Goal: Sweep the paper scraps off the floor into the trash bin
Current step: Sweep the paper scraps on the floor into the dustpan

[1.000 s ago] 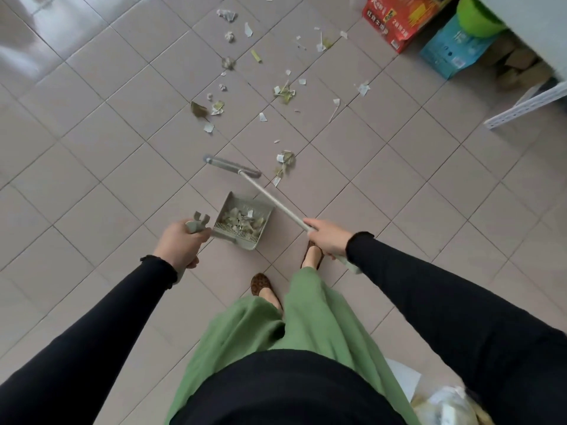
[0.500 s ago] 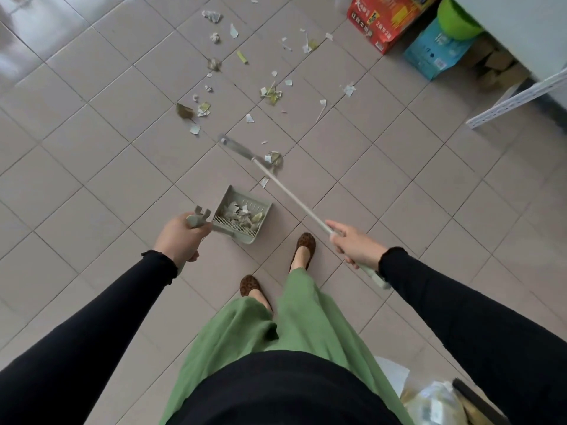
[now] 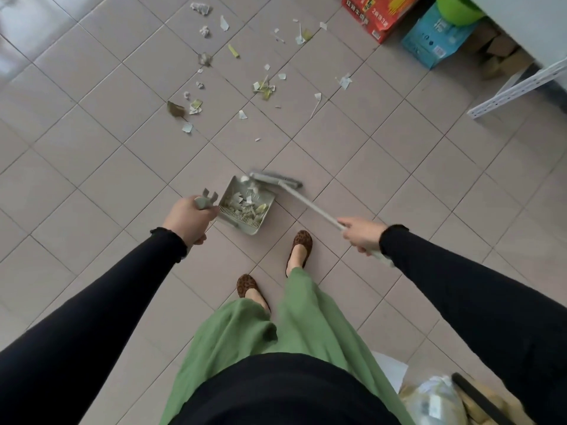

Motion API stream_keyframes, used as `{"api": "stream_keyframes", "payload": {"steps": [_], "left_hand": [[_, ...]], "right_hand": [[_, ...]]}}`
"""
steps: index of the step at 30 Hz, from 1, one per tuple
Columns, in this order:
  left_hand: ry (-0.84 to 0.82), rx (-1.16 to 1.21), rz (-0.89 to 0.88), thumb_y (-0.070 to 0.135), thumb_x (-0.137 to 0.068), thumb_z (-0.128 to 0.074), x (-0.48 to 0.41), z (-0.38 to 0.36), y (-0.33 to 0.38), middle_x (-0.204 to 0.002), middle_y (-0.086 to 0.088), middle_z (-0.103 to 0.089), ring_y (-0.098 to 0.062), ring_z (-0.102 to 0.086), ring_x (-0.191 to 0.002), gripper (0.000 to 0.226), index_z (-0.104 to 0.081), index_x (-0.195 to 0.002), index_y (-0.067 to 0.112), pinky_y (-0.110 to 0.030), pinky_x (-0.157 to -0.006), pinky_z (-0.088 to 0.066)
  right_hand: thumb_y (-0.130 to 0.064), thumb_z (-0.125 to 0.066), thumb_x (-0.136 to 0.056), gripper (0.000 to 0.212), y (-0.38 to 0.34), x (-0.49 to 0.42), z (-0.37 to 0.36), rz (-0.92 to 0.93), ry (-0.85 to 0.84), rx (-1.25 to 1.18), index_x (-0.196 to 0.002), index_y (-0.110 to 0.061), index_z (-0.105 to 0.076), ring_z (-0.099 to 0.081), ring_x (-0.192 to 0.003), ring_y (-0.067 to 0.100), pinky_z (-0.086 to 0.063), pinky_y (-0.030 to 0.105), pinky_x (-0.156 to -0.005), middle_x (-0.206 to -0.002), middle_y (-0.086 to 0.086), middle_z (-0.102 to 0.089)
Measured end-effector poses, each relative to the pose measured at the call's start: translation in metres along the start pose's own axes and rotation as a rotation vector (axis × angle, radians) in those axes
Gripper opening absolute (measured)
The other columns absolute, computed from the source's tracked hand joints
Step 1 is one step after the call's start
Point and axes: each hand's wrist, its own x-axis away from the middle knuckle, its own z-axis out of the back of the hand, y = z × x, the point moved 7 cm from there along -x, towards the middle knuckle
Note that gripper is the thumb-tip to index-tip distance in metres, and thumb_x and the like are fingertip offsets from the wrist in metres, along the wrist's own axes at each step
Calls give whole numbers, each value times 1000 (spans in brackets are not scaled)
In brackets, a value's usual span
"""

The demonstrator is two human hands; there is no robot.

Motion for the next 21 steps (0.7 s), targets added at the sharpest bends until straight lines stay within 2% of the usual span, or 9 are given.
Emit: {"api": "stream_keyframes", "payload": {"steps": [4,8,11,14,15,18,21], "left_hand": [[4,7,6,17,-95,-57,2,-2,-2,-78,-10,-44,-21,-40,-47,9,-62,-95,9,-26,-47,-37],[15,7,16,17,-96,-58,8,-5,-7,-72,-6,-40,-21,-39,-48,10,-61,-99,8,-25,-46,-36],[25,15,29,16,-95,-58,12,-7,-11,-71,-6,-40,-20,-38,-48,8,-61,-99,9,-25,-46,-35],[32,11,35,15,-96,-58,15,-10,-14,-71,-6,-40,-20,-38,-48,8,-61,-100,9,-25,-45,-35],[34,16,34,14,-95,-58,15,-10,-15,-72,-6,-39,-20,-38,-48,8,-61,-100,9,-25,-45,-35],[46,12,16,15,-94,-59,12,-13,-14,-73,-7,-41,-21,-38,-50,8,-62,-99,9,-25,-47,-35],[56,4,-17,17,-92,-60,4,-14,-8,-78,-9,-46,-22,-40,-50,6,-63,-96,12,-26,-47,-37]], "right_hand": [[-19,-40,-102,51,41,60,-7,-7,-48,-134,-151,-34,-39,-38,-47,10,-33,22,-38,-72,0,-47],[-19,-35,-101,51,29,64,-12,49,65,-94,-150,-33,-39,-43,-57,16,-37,26,-44,-77,2,-53],[-17,-33,-99,53,8,31,-14,51,149,-21,-150,-32,-38,-49,-62,21,-42,28,-46,-100,10,-64],[-12,-32,-98,55,-7,9,-30,53,67,13,-150,-25,-38,-53,-65,25,-46,30,-50,-116,14,-63],[-11,-32,-98,53,-7,10,-35,63,25,18,-149,-24,-40,-52,-64,25,-46,30,-50,-113,14,-63],[-13,-34,-99,52,15,29,-39,76,-57,-3,-149,-29,-40,-45,-54,18,-40,26,-44,-83,8,-55],[-19,-38,-100,53,55,52,-30,50,-61,-72,-151,-35,-38,-40,-49,12,-36,25,-39,-74,1,-48]]}}
